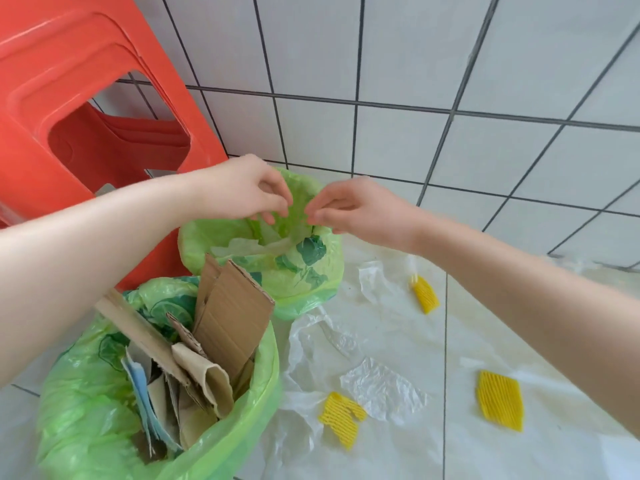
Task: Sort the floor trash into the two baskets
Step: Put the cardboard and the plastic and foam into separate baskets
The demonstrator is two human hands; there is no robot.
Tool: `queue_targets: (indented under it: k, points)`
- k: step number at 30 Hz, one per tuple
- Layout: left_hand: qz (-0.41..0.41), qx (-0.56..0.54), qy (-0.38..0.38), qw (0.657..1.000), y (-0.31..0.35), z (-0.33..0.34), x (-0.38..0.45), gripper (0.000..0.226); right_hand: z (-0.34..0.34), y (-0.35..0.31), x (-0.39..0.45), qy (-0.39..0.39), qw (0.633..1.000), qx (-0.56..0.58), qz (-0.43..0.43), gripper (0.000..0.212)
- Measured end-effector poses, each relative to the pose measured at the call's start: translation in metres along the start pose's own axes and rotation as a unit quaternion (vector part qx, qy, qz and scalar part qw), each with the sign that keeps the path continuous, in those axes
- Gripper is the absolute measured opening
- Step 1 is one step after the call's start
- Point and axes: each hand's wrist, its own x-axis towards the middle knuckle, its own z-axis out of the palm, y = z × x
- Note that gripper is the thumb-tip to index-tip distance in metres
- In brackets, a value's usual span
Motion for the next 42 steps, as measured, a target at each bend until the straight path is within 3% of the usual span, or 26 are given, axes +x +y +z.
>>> queue_targets:
  k: [3,6,11,16,18,20,22,26,29,35,39,42]
  points:
    - [0.052,0.029,0.049,0.997,0.045,0.022,-0.023,0.011,-0.003,0.024,-0.054,0.028,0.999,0.009,0.034,0.018]
    - [0.079,0.041,0.033,0.995,0.085,0.063,-0.041,0.008,0.007,0.061,-0.108,0.0,0.99,-0.128,0.055,0.021]
    - [0.044,0.127,-0.088,0.987,0.098,0.159,-0.055,0.023,0.03,0.123,-0.182,-0.063,0.973,-0.172,0.144,0.024]
    - [-0.043,0.244,-0.197,0.949,0.063,0.243,-0.079,0.041,0.054,0.16,-0.229,-0.077,0.966,-0.163,0.184,0.024]
    - [-0.044,0.253,-0.152,0.955,0.041,0.266,-0.091,0.046,0.066,0.169,-0.238,-0.085,0.965,-0.162,0.187,0.026]
    - [-0.009,0.248,-0.045,0.968,0.016,0.285,-0.102,0.053,0.077,0.175,-0.24,-0.094,0.963,-0.161,0.194,0.031]
    - [-0.005,0.24,0.011,0.971,-0.004,0.299,-0.111,0.065,0.087,0.178,-0.238,-0.088,0.963,-0.163,0.196,0.037]
    - [-0.064,0.184,0.035,0.98,-0.029,0.318,-0.121,0.075,0.107,0.185,-0.22,-0.093,0.961,-0.194,0.173,0.053]
    - [-0.055,0.092,0.04,0.993,-0.043,0.329,-0.124,0.075,0.117,0.187,-0.2,-0.099,0.957,-0.228,0.148,0.06]
    - [-0.098,-0.081,0.077,0.989,-0.047,0.327,-0.135,0.064,0.148,0.195,-0.173,-0.115,0.91,-0.376,0.133,0.07]
    - [-0.092,-0.14,0.068,0.983,-0.048,0.321,-0.139,0.047,0.154,0.196,-0.166,-0.082,0.867,-0.479,0.11,0.062]
    - [-0.078,-0.167,0.058,0.981,-0.051,0.319,-0.144,0.041,0.148,0.193,-0.17,-0.081,0.86,-0.489,0.12,0.057]
